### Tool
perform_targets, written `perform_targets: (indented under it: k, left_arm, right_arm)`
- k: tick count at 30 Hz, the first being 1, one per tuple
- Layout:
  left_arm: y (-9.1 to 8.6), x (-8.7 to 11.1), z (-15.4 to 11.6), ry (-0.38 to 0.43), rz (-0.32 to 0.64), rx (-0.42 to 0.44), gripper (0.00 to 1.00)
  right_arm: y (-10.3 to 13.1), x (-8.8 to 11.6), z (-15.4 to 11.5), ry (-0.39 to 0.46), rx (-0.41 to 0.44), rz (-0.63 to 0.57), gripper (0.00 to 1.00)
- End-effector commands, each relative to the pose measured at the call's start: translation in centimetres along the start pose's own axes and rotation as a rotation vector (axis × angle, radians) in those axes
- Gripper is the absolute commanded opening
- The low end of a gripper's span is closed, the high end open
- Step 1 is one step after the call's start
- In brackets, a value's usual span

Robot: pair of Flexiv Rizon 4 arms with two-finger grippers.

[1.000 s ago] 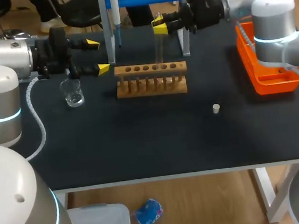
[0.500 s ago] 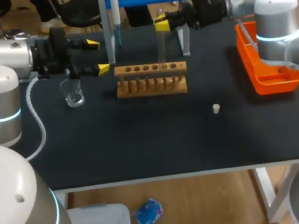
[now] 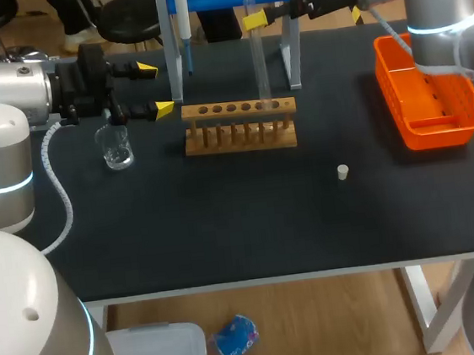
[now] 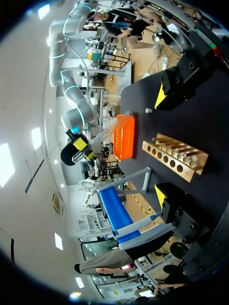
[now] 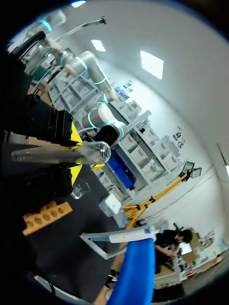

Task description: Invert the test tube, pick up the pipette, mount the tip to pipette, aspirate from beaker and dispense into the tube, eject the tip, return the pipette, and cap with the stopper.

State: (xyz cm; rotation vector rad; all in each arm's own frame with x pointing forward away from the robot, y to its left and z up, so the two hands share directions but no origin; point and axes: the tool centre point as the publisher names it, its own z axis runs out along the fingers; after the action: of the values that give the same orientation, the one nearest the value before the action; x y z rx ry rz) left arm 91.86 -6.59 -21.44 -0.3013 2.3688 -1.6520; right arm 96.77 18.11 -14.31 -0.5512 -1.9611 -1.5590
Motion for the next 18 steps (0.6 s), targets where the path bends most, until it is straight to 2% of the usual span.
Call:
perform_targets:
  k: [1,2,4,5,6,8,10,13,18]
  left_arm:
    - [0.0,0.0,0.0,0.0,0.001,0.001,1.0]
    - [0.0,0.0,0.0,0.0,0.001,0.001,1.0]
    - [0.0,0.0,0.0,0.0,0.001,0.001,1.0]
    - [0.0,0.0,0.0,0.0,0.001,0.001,1.0]
    - [0.0,0.0,0.0,0.0,0.001,0.001,1.0]
    - [0.0,0.0,0.0,0.0,0.001,0.001,1.0]
    - [0.0,0.0,0.0,0.0,0.001,0.001,1.0]
    - [0.0,0.0,0.0,0.0,0.001,0.001,1.0]
    - [0.0,0.0,0.0,0.0,0.001,0.001,1.0]
  right_arm:
    - [0.4,-0.4,-0.2,0.03,0.04,0.222,0.0]
    - [0.0,-0.9,-0.2,0.049,0.021,0.307,0.0]
    - [-0.4,-1.8,-0.2,0.053,-0.001,0.375,0.0]
    - [-0.4,-2.0,-0.1,0.075,-0.032,0.453,0.0]
    - [-0.4,-2.3,-0.1,0.086,-0.058,0.483,0.0]
    - [-0.3,-3.0,-0.1,0.081,-0.087,0.495,0.0]
    - [0.0,-3.5,0.0,0.106,-0.16,0.551,0.0]
    - [0.1,-4.0,0.3,0.133,-0.211,0.581,0.0]
    - [-0.3,-4.3,0.8,0.219,-0.211,0.655,0.0]
